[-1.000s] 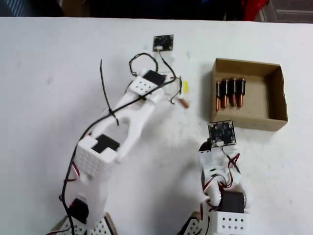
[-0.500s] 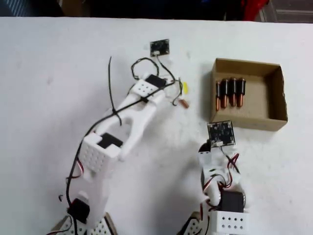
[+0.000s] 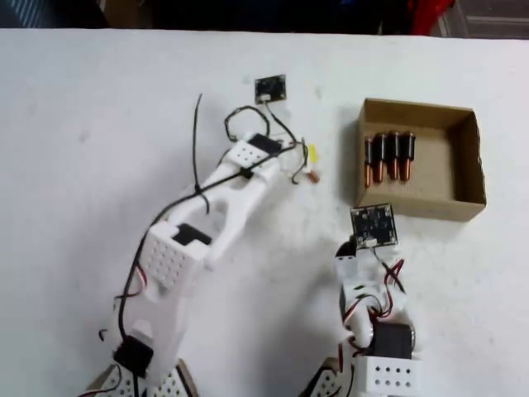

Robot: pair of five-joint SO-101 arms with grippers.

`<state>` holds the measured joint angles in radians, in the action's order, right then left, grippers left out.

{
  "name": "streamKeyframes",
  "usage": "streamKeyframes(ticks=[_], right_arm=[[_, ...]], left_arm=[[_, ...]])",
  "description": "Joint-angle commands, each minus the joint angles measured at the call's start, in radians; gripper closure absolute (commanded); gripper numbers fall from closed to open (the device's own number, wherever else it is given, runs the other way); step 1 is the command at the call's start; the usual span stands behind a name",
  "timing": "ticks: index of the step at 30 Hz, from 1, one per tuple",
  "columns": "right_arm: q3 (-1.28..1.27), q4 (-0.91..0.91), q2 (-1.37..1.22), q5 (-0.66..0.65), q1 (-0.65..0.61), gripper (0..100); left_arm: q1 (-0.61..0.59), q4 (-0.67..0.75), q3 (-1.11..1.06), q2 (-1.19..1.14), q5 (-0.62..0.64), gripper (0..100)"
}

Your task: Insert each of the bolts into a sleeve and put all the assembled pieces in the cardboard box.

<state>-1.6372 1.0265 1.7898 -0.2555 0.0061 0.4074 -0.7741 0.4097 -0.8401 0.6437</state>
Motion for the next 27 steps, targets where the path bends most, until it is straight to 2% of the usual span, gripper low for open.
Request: streamKeyframes(ticks=[1, 8, 13, 17, 22, 27], right_arm=[[0.008, -0.025, 0.01, -0.006, 0.004, 98.2], [0.008, -0.025, 0.01, -0.006, 0.004, 98.2], [0.008, -0.025, 0.01, -0.006, 0.004, 98.2], [0.008, -0.025, 0.01, -0.006, 0.004, 98.2], [0.008, -0.025, 0.01, -0.006, 0.004, 98.2], [0.008, -0.025, 0.01, -0.006, 0.004, 98.2]], left_arm=[[-0.033, 0.064, 0.041, 0.001, 0.008, 77], [-0.044, 0.066, 0.041, -0.008, 0.005, 79], [-0.039, 0.066, 0.041, -0.01, 0.003, 99], [-0.044, 0.066, 0.037, -0.01, 0.003, 92], [-0.045, 0.002, 0.04, 0.001, 0.003, 98], [-0.047, -0.114, 0.035, 0.048, 0.003, 98]])
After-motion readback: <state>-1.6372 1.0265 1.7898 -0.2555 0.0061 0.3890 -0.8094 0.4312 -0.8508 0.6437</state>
